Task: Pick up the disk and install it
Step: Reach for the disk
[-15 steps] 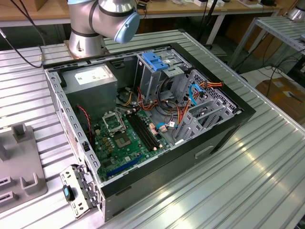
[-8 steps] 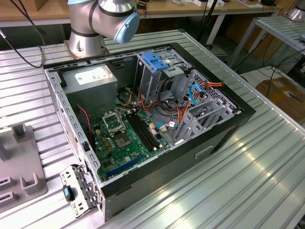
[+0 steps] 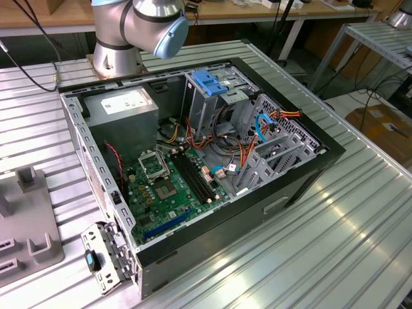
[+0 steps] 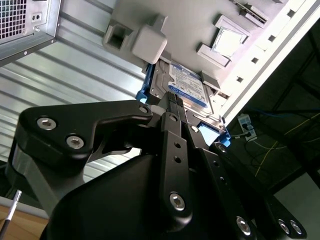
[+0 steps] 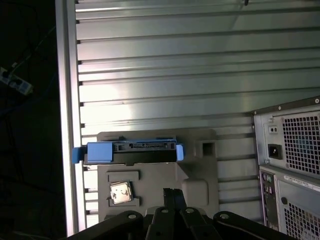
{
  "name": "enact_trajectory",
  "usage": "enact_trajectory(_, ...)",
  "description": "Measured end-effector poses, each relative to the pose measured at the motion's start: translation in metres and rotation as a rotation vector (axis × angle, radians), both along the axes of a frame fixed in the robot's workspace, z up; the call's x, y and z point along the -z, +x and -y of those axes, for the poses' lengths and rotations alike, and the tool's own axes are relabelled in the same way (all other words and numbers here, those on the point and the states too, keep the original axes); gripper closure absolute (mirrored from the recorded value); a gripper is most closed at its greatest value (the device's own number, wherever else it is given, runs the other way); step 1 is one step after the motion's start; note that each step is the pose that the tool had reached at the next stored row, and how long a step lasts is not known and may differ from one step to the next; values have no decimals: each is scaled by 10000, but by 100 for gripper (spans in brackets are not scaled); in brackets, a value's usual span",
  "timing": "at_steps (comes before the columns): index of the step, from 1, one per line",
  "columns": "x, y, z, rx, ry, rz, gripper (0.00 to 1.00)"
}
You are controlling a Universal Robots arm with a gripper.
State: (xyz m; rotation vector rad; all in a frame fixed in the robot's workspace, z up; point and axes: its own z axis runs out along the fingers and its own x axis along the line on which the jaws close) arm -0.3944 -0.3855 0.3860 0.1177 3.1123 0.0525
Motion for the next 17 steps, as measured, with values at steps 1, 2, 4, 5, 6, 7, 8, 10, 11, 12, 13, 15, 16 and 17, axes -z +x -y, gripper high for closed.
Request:
enact_trajectory(1,1,0,-6,-1,-1,-1,89)
enact_trajectory(2,3,0,-11,0,0,0,89)
enact_trajectory(4,5,0,-18,-1,-1,-1,89)
enact_trajectory(5,5,-1,-21,0,-1,-1,89)
enact_trajectory(6,6,-1,-29,1,-2,-3,89)
enact_trajectory(7,13,-1,-47,0,-1,-1,89)
enact_trajectory(8,21,-1,-63,0,-1,0,89)
enact_trajectory(10,34,-4,-98,0,0,-1,89)
enact_trajectory(11,40,-7,-112,1,0,-2,89)
enact_trajectory(12,42,-8,-116,1,0,-1,89)
enact_trajectory(13,43,-9,-118,0,0,-1,89)
enact_trajectory(15,42,-9,-120,0,0,-2,89)
enact_trajectory(16,42,-9,-128,0,-1,-3,89)
enact_trajectory(17,42,-9,-136,0,-1,-3,89)
